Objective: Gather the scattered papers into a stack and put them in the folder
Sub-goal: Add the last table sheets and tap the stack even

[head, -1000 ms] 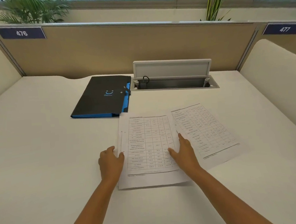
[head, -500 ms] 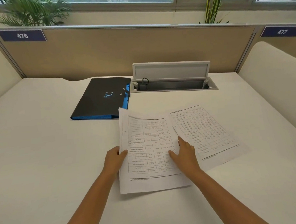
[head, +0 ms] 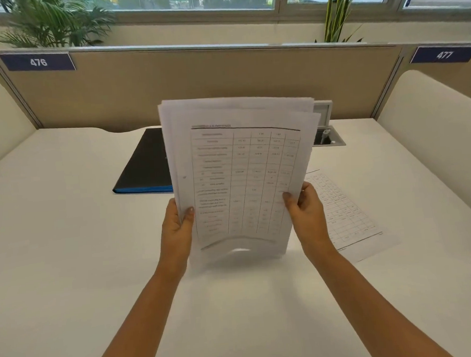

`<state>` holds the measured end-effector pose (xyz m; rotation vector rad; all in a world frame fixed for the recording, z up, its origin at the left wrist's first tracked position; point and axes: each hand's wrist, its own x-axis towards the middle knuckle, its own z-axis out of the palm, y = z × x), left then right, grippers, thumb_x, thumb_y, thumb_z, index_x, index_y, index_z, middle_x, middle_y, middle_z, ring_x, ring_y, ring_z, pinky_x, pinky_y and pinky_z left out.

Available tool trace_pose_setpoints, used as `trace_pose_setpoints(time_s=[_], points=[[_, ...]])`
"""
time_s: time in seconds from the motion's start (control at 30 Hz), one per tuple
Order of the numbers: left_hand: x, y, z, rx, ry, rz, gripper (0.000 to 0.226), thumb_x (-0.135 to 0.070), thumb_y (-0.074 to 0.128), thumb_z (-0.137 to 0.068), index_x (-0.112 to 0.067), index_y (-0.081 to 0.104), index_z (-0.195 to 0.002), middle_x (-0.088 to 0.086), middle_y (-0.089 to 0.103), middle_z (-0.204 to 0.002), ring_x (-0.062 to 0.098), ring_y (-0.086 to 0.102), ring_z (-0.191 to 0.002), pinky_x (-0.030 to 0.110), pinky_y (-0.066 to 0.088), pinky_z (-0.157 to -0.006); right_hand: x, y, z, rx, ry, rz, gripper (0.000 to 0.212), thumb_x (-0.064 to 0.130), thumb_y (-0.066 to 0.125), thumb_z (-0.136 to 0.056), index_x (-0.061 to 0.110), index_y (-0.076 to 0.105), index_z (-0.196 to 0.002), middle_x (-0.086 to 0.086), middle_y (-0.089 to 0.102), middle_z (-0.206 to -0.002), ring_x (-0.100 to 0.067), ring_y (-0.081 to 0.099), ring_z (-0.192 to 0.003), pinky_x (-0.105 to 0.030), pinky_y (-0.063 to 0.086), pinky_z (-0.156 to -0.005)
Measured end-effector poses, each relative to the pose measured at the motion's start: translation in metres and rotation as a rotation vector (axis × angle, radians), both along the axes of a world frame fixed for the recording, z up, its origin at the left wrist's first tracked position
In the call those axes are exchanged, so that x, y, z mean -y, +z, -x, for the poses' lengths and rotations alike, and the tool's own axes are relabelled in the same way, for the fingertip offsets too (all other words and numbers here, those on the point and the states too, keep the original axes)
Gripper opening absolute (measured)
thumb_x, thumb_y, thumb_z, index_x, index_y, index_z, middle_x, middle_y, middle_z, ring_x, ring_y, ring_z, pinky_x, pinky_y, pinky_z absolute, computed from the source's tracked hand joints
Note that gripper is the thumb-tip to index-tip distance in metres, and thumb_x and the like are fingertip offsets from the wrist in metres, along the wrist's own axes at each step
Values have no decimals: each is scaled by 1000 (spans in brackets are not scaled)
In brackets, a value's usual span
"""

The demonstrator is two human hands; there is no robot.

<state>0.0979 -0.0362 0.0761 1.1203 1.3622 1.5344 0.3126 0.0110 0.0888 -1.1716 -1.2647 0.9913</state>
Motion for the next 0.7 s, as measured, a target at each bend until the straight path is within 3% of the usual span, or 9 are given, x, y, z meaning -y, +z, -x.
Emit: trace_pose_setpoints(time_s=[0.17,0.3,0.43,0.57,0.63,0.7], points=[[-4,-3,-11,-11,-1,-43,36,-18,48,-92,-51,40,-102,-22,53,-104,14,58,-100,12,53,-60,4,-3,2,-4,41,-16,20,16,53,-91,34,44,-93,12,59,-99,-2,63,-86,-8,51,-59],[-7,-13,-22,-57,8,50,29,-23,49,-91,-47,37,-102,-21,48,-102,8,54,-94,9,50,-54,5,-23,2,65,54,128,29,15,56,-90,31,40,-109,13,53,-103,1,51,-92,-5,47,-55],[-10,-24,-23,-140,64,111,26,-26,50,-91,-34,35,-110,-18,50,-100,7,55,-90,11,46,-61,4,-33,-2,115,40,167,34,14,57,-89,28,40,-114,15,53,-98,3,51,-88,-2,45,-51],[-11,-34,-20,-217,112,180,27,-23,52,-90,-24,38,-114,-13,51,-101,4,55,-84,10,44,-58,0,-38,-14,231,47,178,35,19,57,-89,25,40,-118,20,54,-94,6,54,-82,-4,45,-50],[-11,-41,-18,-201,116,262,32,-19,52,-90,-18,39,-119,-5,53,-108,8,54,-86,14,43,-63,-1,-41,-19,328,59,202,37,27,56,-90,25,40,-123,15,54,-97,4,54,-82,-7,43,-53],[-10,-48,-17,-155,75,393,36,-16,52,-91,-12,39,-124,4,53,-115,14,53,-91,20,45,-68,-1,-46,-26,462,50,216,43,36,54,-90,23,40,-128,7,54,-107,-5,56,-88,-14,44,-67]])
